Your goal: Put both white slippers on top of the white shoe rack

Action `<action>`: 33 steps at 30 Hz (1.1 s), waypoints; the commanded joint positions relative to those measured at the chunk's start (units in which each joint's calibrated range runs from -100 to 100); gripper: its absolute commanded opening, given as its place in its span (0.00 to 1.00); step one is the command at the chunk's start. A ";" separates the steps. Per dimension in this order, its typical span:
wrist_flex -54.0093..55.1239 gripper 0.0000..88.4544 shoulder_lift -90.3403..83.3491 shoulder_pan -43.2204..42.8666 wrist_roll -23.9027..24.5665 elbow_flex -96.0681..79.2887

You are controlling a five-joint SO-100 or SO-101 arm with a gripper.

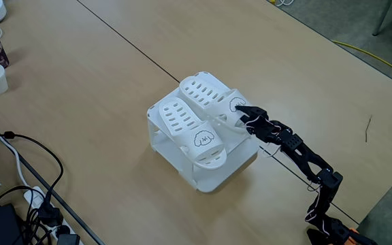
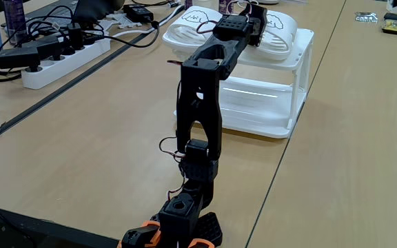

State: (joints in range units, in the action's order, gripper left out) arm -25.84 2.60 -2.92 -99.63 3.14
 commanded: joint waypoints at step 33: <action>0.30 0.02 0.14 -2.92 -0.37 2.04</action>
State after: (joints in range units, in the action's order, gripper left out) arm -25.84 2.68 -5.17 -99.63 3.14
